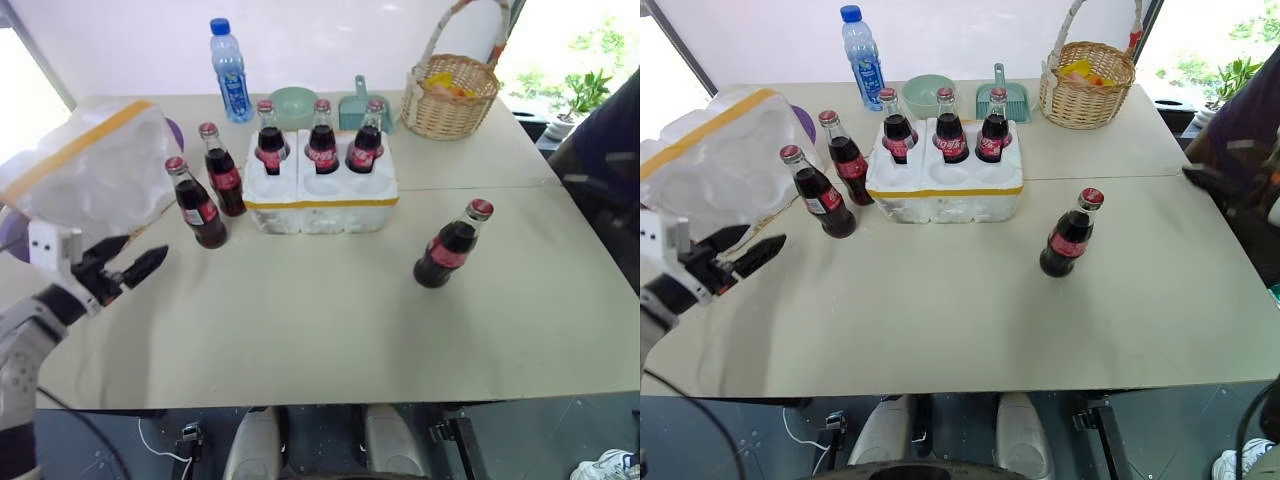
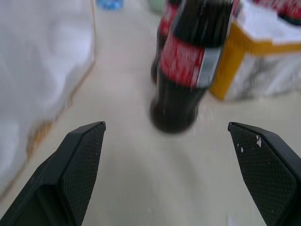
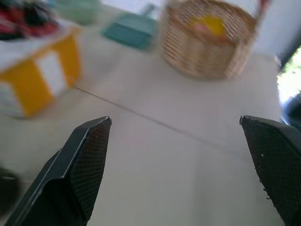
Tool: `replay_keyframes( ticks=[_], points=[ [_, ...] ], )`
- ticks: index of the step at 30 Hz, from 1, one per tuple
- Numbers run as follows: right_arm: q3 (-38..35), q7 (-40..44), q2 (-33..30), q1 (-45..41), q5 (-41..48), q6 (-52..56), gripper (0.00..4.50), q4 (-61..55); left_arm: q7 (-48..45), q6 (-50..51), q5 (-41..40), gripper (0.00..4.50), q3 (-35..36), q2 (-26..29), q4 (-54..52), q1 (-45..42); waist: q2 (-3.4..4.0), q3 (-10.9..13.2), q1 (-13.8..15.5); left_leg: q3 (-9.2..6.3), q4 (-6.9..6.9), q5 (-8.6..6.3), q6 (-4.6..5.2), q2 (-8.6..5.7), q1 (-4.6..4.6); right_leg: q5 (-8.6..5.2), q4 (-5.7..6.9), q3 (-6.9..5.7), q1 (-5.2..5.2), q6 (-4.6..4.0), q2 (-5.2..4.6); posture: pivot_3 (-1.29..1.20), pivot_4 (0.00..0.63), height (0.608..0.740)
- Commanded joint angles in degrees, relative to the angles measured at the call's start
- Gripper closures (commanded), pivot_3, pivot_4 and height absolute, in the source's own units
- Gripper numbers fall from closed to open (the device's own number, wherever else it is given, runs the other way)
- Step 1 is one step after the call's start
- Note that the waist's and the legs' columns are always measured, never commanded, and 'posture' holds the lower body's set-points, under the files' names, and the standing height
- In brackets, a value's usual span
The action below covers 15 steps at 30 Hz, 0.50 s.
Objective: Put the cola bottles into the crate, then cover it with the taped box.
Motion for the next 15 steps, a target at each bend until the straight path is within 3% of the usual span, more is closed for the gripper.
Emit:
replay_keyframes(
  ticks=[1,8,15],
  points=[
    [2.6,8.3,-3.4,-4.7,6.7,8.5,0.0,-8.8,0.5,-1.5,1.2,0.14,-3.0,-0.6,1.4,-3.6,-0.09,0.0,-0.1,-0.02,-0.04,0.0,0.0,0.01,0.02,0.0,0.0,-0.01,0.0,0.0,0.03,0.0,0.15,0.74],
    [9.4,12.7,-2.2,-14.9,10.1,16.5,0.0,-15.4,-0.9,-6.7,6.0,0.14,-9.3,-1.5,9.4,-10.7,-0.13,0.0,0.1,-0.04,0.0,0.0,-0.01,0.05,-0.02,-0.01,0.0,-0.02,-0.03,-0.03,0.08,0.0,0.15,0.74],
    [10.2,12.0,0.5,-16.1,13.6,21.7,0.0,-23.2,-1.8,-10.0,9.0,0.14,-13.6,-3.8,14.7,-17.4,-0.14,0.0,0.4,-0.06,0.04,0.0,-0.01,-0.01,-0.21,0.01,-0.01,-0.04,-0.13,0.0,0.0,0.0,0.15,0.74]
  ],
)
